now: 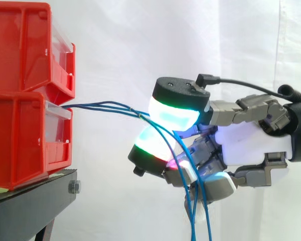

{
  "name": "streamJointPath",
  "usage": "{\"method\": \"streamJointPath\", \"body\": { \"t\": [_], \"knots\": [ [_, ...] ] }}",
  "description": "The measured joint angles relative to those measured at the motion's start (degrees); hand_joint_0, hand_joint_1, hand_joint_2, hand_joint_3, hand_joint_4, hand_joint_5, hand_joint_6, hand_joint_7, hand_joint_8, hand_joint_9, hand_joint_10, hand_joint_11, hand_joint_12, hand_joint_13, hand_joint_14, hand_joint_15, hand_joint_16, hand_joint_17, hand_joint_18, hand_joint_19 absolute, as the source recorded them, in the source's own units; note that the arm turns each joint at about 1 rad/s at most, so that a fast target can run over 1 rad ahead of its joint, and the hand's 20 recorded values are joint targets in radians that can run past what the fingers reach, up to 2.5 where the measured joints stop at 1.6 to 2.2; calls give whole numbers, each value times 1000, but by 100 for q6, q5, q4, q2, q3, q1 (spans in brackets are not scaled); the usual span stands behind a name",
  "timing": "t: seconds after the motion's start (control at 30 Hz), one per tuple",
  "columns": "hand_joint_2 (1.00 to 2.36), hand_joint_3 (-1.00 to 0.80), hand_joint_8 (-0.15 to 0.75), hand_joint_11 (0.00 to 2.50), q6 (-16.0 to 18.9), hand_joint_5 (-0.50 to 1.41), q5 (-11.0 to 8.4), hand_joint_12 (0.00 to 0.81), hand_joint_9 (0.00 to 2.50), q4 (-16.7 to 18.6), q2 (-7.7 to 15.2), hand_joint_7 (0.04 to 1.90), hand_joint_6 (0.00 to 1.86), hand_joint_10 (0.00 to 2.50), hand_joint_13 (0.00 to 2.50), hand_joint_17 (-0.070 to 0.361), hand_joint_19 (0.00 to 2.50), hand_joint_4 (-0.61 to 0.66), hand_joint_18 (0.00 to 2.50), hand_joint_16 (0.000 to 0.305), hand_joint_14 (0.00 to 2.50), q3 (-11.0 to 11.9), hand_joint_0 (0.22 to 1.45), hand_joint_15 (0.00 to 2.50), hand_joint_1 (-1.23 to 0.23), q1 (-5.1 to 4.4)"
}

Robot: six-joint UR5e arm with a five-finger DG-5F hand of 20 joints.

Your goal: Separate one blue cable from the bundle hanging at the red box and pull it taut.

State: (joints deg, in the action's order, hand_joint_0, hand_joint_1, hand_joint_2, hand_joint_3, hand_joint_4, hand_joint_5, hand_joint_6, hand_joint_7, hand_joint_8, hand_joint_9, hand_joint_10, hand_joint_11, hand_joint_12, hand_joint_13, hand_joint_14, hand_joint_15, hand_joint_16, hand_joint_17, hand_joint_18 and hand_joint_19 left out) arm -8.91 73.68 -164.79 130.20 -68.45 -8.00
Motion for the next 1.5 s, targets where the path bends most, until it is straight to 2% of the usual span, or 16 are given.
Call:
{"method": "streamJointPath", "body": {
  "t": [0.27, 0.5, 0.6, 0.67, 0.83, 0.93, 1.07, 1.17, 1.27, 1.5],
  "knots": [
    [1008, -410, 325, 1124, -23, -204, -9, 405, 1008, -54, -89, 1155, 889, 22, 1192, 116, 709, 92, 960, 51, 29, -1, 736, 1050, -908, -7],
    [1000, -500, 319, 1129, -8, -199, 2, 406, 1026, -34, -91, 1127, 890, 22, 1192, 114, 696, 80, 964, 50, 29, -2, 788, 1047, -916, -16],
    [1000, -500, 320, 1138, -4, -192, 8, 403, 1033, -29, -91, 1142, 886, 22, 1190, 113, 687, 94, 970, 50, 32, -2, 755, 1047, -923, -23],
    [1000, -500, 321, 1136, -1, -184, 7, 408, 1042, -28, -91, 1136, 881, 23, 1191, 112, 697, 105, 961, 50, 30, -2, 676, 1055, -900, -24],
    [1000, -500, 332, 1126, -4, -180, 6, 419, 1049, -13, -90, 1127, 874, 22, 1195, 115, 720, 123, 960, 51, 29, -2, 570, 1057, -824, -26],
    [1000, -500, 346, 1121, -5, -178, 2, 430, 1063, 20, -90, 1111, 864, 22, 1207, 119, 731, 134, 972, 53, 28, -2, 533, 1049, -693, -27],
    [1000, -500, 346, 1132, -5, -176, -2, 423, 1080, 47, -90, 1107, 848, 22, 1213, 120, 756, 130, 965, 53, 28, -2, 550, 1066, -473, -26],
    [1000, -500, 333, 1125, -3, -175, -3, 409, 1081, 50, -90, 1111, 840, 23, 1209, 116, 774, 123, 950, 51, 29, -2, 588, 1078, -411, -26],
    [1001, -487, 335, 1119, -3, -177, -3, 410, 1081, 52, -91, 1134, 833, 23, 1202, 116, 798, 110, 936, 52, 28, -2, 613, 1083, -435, -26],
    [1014, -315, 335, 1140, -2, -196, -9, 409, 1048, 60, -91, 1132, 841, 20, 1195, 120, 790, 136, 935, 53, 28, -2, 600, 1089, -557, -28]
  ]
}}
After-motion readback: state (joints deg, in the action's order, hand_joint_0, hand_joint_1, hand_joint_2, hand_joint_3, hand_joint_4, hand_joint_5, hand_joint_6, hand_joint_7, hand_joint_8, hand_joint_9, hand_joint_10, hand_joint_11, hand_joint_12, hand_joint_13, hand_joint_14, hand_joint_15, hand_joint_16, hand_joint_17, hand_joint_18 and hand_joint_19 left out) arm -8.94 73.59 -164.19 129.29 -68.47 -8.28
